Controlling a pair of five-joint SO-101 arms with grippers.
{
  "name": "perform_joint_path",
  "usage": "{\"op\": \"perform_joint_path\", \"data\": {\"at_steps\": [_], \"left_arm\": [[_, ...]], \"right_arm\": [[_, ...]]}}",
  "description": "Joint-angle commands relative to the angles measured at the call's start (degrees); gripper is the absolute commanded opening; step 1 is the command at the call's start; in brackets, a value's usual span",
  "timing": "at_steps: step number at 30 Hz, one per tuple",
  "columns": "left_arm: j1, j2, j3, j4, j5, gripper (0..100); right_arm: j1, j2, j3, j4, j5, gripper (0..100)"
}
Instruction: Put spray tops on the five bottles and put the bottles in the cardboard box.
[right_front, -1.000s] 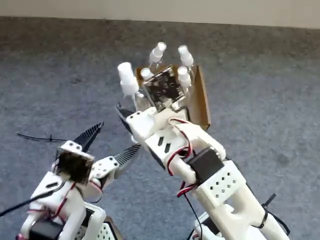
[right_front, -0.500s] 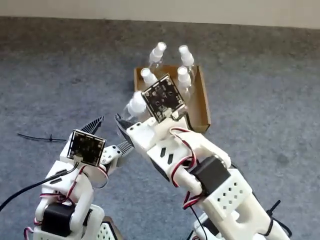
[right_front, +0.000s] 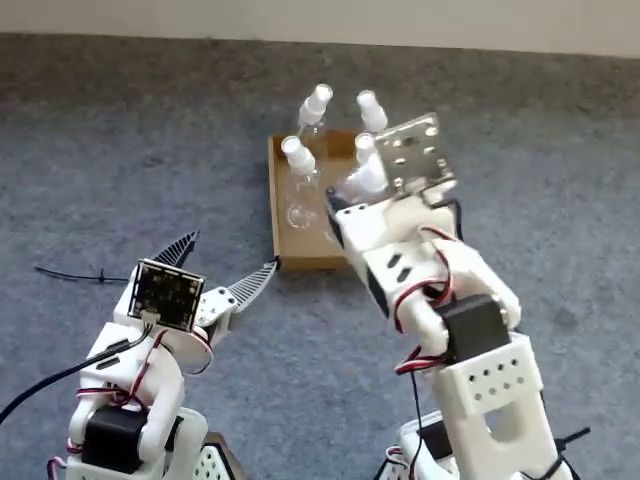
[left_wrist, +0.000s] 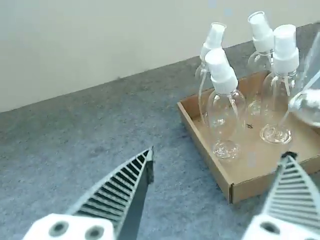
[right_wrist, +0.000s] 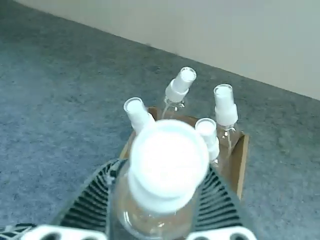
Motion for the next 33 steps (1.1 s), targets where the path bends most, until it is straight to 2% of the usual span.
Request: {"op": "perform_joint_path", "data": {"at_steps": [1, 4, 10, 33], "left_arm": [[-0.66, 0.13, 1.36, -0.26, -0.62, 32], [-0.66, 0.13, 1.54, -0.26, -0.62, 32], [-0.75, 0.13, 1.71, -0.26, -0.62, 32], [-0.48, 0.13, 1.80, -0.09, -0.62, 32]], "right_arm": [[3.56, 1.63, -5.41, 2.33, 0.62, 0.4], [3.65, 6.73, -5.32, 0.92, 0.44, 0.4], [3.56, 13.14, -5.05, -8.22, 0.35, 0.4], [3.74, 33.63, -4.97, -12.79, 0.35, 0.4]]}}
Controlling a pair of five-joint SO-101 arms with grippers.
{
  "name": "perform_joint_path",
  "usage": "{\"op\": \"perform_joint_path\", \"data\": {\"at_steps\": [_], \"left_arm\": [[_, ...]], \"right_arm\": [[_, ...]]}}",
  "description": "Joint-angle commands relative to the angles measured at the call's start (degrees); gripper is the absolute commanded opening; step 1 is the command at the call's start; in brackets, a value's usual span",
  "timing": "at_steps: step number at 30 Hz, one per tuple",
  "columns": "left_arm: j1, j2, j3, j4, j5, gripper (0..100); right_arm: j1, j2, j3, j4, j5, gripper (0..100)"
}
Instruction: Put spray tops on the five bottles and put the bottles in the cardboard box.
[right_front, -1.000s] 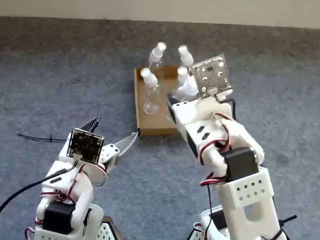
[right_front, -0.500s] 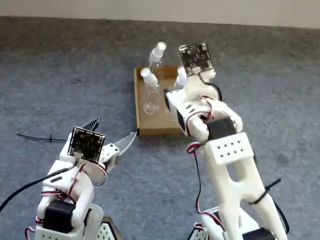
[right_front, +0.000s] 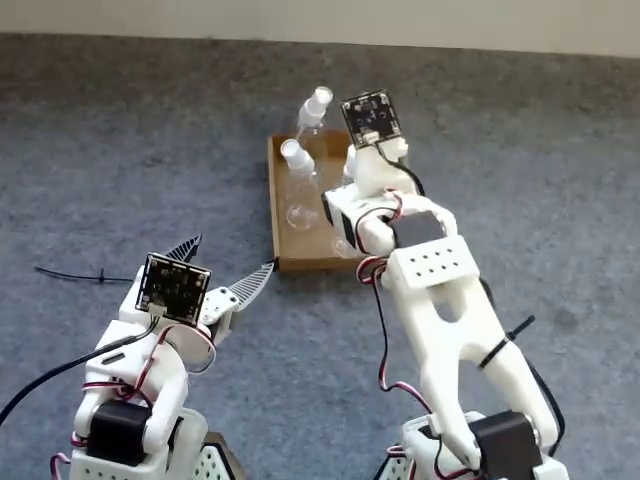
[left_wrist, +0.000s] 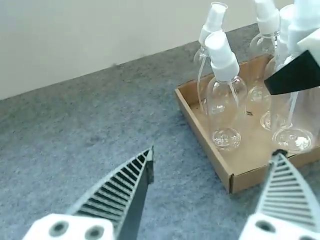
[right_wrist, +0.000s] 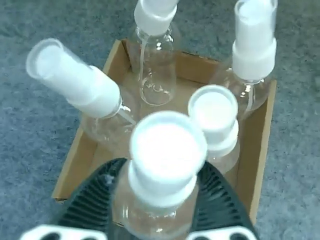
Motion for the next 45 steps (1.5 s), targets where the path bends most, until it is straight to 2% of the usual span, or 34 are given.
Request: {"op": "perform_joint_path", "data": {"at_steps": [1, 11, 45], "left_arm": [[-0.40, -0.40, -0.13, -0.09, -0.62, 32], [-0.40, -0.40, -0.13, -0.09, -0.62, 32], [-0.40, -0.40, 1.01, -1.05, -0.62, 32]], "right_arm": [[0.84, 1.71, -2.77, -1.63, 0.35, 0.4], [0.92, 2.77, 7.60, -16.40, 0.35, 0.4], [0.75, 2.77, 9.54, -16.40, 0.62, 1.8]]}}
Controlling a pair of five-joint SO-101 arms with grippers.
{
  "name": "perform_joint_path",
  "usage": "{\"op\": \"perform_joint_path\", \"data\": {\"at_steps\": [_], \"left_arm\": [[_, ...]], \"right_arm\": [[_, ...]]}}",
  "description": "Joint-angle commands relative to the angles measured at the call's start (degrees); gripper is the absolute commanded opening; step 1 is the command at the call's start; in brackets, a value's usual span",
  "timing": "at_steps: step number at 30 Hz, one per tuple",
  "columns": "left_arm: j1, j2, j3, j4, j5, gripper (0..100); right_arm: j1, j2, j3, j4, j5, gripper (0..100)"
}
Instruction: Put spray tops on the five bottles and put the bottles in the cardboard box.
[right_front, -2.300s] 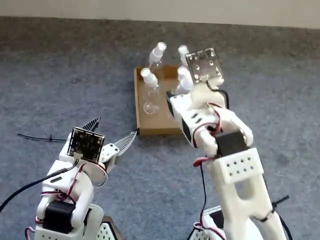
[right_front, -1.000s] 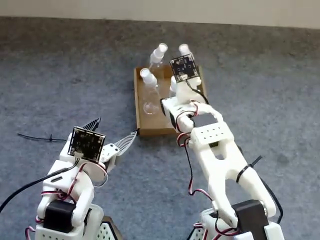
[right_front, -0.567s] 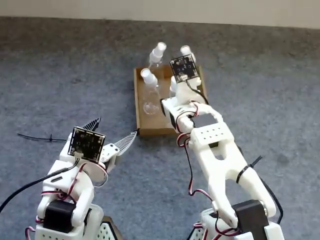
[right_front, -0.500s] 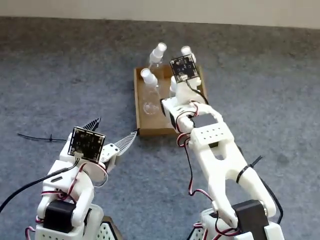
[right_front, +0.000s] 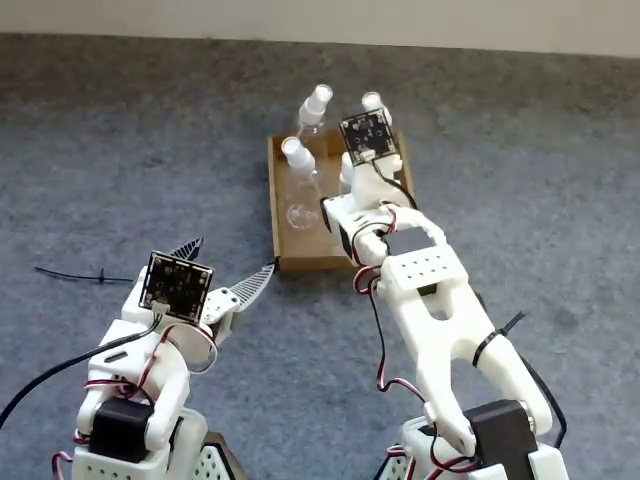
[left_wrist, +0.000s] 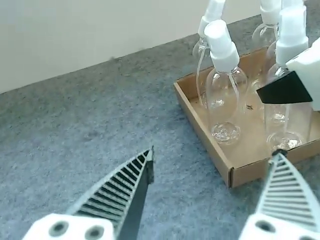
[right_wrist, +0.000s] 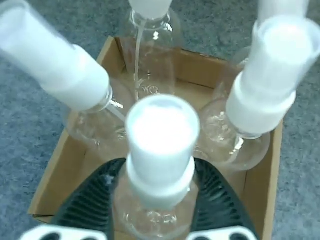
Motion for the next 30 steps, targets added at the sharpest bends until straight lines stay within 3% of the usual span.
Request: {"op": "perform_joint_path", "data": {"at_steps": [1, 7, 30], "left_arm": [[-0.40, -0.40, -0.22, -1.05, -0.62, 32], [-0.40, -0.40, -0.22, -1.05, -0.62, 32], [-0.48, -0.40, -0.22, -1.05, -0.62, 32]], "right_arm": [[0.57, -0.40, 0.57, -0.92, 0.53, 3.4], [0.57, -0.40, 1.10, -0.92, 0.35, 12.8], [0.66, -0.48, 0.48, 2.07, 0.53, 13.2]]}}
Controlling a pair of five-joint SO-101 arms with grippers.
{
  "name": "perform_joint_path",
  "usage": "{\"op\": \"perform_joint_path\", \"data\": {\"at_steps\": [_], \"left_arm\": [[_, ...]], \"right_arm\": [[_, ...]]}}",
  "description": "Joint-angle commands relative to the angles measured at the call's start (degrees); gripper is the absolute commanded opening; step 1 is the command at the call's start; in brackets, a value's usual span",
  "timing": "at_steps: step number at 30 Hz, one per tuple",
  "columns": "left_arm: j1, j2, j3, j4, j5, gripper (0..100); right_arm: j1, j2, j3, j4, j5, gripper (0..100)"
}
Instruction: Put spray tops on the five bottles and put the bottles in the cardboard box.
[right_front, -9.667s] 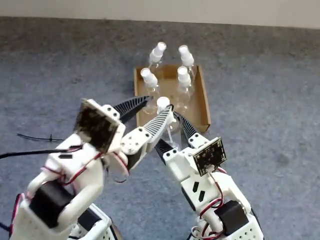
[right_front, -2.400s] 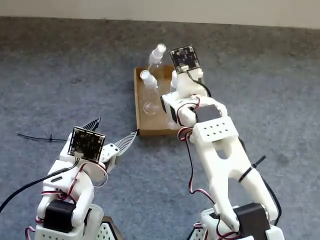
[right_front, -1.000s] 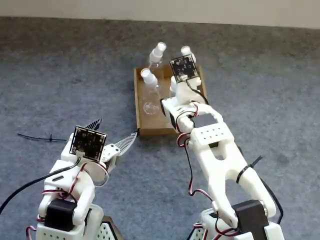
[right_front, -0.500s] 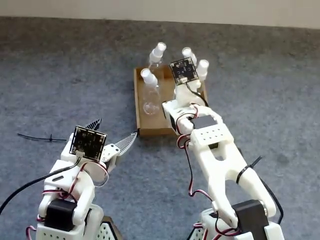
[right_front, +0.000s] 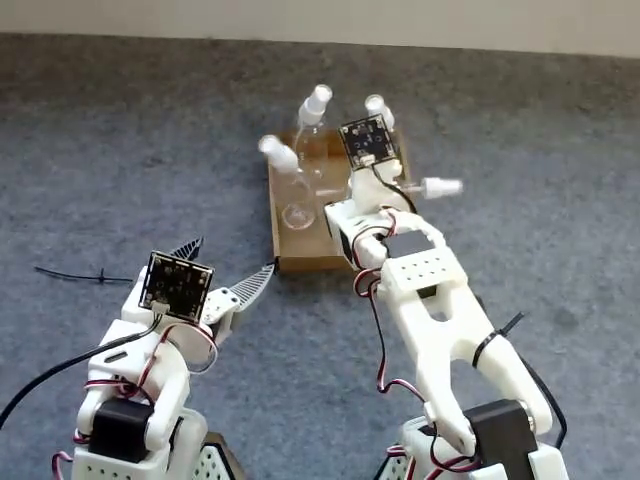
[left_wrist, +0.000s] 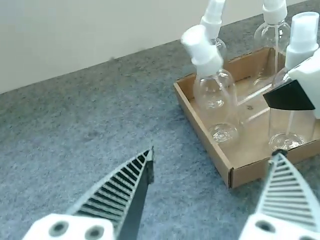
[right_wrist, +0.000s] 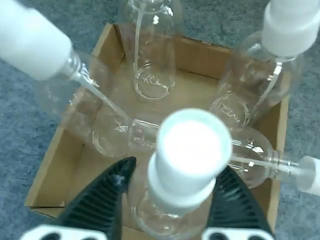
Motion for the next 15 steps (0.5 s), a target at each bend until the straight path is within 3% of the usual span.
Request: {"op": "perform_joint_path", "data": {"at_steps": [1, 15], "left_arm": [[-0.48, -0.40, -0.22, -1.05, -0.62, 32], [-0.40, -0.40, -0.22, -1.05, -0.62, 32]], "right_arm": [[0.66, -0.57, -1.63, 4.00, 0.53, 13.2], [0.84, -7.34, -9.63, 14.64, 0.35, 14.6]]}}
